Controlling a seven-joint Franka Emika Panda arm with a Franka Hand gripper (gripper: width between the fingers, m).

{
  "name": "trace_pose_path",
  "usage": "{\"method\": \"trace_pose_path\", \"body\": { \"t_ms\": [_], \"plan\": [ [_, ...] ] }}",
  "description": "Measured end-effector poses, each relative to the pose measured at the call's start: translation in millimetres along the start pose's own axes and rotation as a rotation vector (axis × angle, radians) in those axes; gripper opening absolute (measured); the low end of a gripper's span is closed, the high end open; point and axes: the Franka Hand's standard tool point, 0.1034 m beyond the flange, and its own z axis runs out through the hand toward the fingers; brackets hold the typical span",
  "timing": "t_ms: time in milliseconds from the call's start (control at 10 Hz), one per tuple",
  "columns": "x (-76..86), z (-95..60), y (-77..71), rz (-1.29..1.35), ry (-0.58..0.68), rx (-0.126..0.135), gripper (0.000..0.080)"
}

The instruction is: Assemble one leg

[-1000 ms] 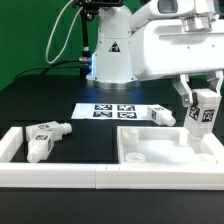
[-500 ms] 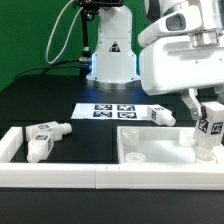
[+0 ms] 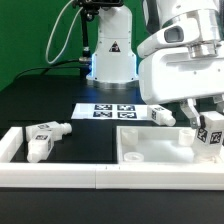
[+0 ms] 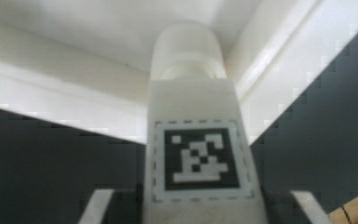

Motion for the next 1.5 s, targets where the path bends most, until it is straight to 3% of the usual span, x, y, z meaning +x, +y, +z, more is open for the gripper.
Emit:
{"method": "trace_pose_path", "body": {
  "t_ms": [400, 600, 700, 800, 1000, 1100, 1300, 1400, 1500],
  "plan": [
    [-2.5, -1.1, 2.5, 0.011, 0.055, -0.019, 0.0287],
    [-2.7, -0.9, 2.6, 0.011, 0.054, -0.02, 0.0516],
    [-2.7, -0.9, 2.6, 0.011, 0.054, -0.02, 0.0516],
    [-2.8, -0.8, 2.6, 0.011, 0.054, -0.019, 0.0619],
    [-3.4, -0.3, 1.7, 0.012, 0.047, -0.016, 0.0644],
    [-4.3, 0.7, -1.6, 0.028, 0.008, 0.005, 0.0649],
    [12.3, -2.8, -2.4, 0.091, -0.034, 0.028, 0.0649],
    [10.3, -1.0, -8.4, 0.13, -0.155, 0.07, 0.0649],
    [18.8, -2.9, -5.2, 0.136, -0.189, 0.077, 0.0649]
  ]
}}
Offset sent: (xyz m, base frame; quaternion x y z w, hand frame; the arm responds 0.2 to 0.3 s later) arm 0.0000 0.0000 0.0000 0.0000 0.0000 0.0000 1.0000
